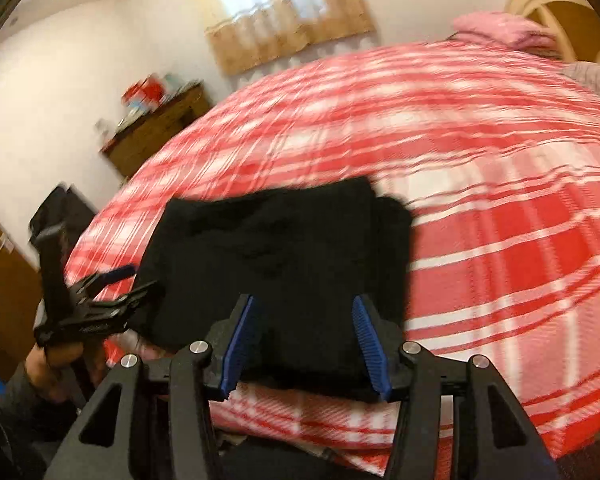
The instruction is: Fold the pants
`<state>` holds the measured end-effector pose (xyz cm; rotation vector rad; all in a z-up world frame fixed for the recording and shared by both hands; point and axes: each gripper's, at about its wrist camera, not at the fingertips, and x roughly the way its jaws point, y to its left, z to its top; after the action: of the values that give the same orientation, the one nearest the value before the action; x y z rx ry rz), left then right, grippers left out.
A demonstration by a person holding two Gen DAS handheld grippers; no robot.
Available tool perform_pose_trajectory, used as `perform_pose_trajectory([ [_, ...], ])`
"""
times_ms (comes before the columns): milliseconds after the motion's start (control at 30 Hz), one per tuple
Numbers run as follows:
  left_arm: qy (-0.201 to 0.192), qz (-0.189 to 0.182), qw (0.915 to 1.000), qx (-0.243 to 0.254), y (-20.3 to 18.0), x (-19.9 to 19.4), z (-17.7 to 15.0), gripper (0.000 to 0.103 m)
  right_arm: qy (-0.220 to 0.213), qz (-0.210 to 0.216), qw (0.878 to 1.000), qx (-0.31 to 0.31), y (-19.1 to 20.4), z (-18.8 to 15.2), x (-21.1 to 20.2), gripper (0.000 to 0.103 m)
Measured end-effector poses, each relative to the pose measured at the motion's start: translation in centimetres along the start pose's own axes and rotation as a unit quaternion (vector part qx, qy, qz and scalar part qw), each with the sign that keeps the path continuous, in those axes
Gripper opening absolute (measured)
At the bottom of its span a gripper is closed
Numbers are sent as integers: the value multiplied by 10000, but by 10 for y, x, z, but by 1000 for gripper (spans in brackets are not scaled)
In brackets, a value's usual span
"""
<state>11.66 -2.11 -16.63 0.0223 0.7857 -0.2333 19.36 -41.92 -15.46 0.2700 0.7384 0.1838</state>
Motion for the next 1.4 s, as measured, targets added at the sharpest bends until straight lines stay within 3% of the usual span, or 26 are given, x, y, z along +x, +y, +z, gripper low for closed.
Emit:
perform_pose_trajectory([
  [200, 161, -3, 9999, -65, 3, 21, 6, 103, -16, 27, 9986, 532, -21, 16, 9, 58],
  [500, 233, -182, 9995, -143, 2, 29, 9, 103, 326, -87, 9978, 563, -32, 31, 48, 60],
  [867, 115, -456, 9987, -219, 6, 38, 14, 103, 177, 115, 9986, 492, -30, 23, 52, 62],
  [1033, 104, -570, 9983, -82, 6, 37, 14, 103, 194, 271, 9974, 645, -37, 23, 51, 59],
  [1133, 78, -685, 9975, -165, 9, 34, 14, 102, 132, 394, 9971, 644, -33, 21, 46, 47],
  [1367, -85, -941, 9946, -423, 23, 27, 11, 86, 216, 732, 9917, 1035, -45, 19, 51, 38],
  [1400, -93, -971, 9945, -391, 22, 26, 11, 80, 201, 752, 9914, 1049, -45, 19, 50, 37],
])
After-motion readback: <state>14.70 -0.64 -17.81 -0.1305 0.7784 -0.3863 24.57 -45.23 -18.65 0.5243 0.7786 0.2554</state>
